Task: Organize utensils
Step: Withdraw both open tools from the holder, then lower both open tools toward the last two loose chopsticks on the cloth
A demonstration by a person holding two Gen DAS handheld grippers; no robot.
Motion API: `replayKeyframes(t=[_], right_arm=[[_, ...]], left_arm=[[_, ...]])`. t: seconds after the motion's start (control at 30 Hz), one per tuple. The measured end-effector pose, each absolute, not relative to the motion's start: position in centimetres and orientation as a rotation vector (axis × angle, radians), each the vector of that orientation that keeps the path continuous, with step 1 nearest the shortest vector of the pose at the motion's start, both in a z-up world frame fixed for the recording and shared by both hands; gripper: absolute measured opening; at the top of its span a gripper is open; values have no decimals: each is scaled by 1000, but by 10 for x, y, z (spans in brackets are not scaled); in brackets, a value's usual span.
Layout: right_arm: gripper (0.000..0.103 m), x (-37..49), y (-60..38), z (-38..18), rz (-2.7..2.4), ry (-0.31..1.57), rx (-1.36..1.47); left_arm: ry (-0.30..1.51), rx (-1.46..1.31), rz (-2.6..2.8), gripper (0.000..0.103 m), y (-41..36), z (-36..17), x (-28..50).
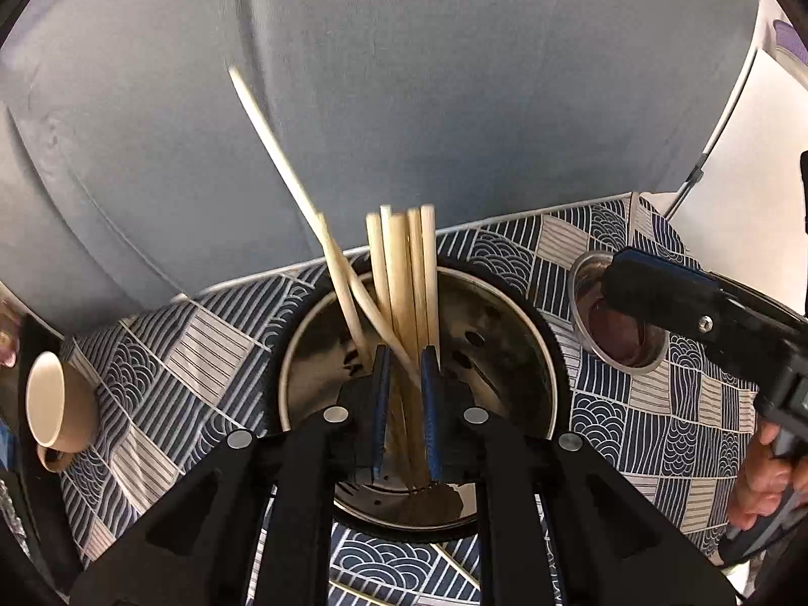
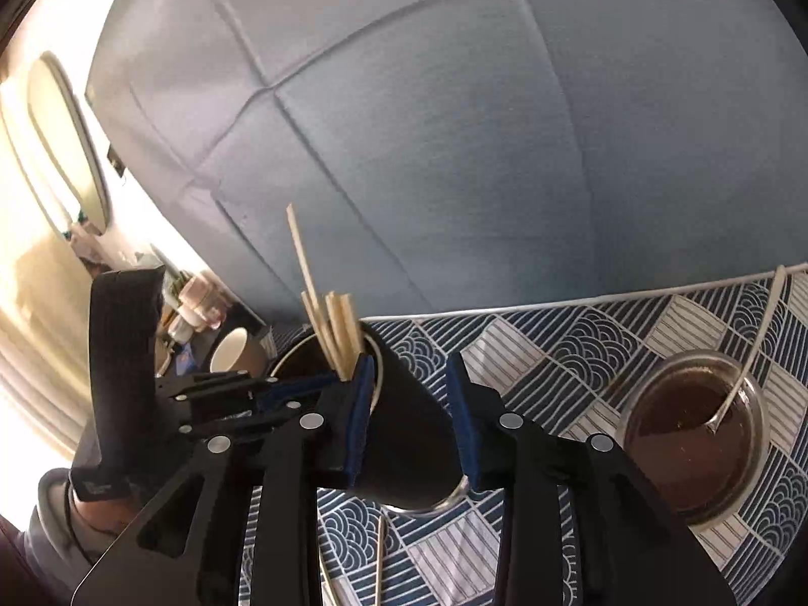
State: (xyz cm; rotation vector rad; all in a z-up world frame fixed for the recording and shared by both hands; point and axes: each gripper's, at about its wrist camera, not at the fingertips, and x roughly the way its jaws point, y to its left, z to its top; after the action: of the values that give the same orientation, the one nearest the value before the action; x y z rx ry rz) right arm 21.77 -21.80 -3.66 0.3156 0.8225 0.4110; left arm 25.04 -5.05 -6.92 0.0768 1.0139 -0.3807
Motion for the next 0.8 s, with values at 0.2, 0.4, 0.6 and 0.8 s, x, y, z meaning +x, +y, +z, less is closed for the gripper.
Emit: replayKeyframes(t=[0.2, 0.4, 0.6, 0.8], right_arm=[[31, 217, -222, -38, 410, 825, 335], [38, 208, -211, -41, 433, 843, 316], [55, 193, -193, -41, 456, 846, 262], [67, 179, -180, -42, 465, 868, 200]], left_arm=[[963, 56, -376, 24, -34, -44, 234], [913, 10, -317, 54, -5, -23, 215], [922, 15, -199, 79, 26, -29, 192], [998, -66, -141, 92, 55, -53, 171]])
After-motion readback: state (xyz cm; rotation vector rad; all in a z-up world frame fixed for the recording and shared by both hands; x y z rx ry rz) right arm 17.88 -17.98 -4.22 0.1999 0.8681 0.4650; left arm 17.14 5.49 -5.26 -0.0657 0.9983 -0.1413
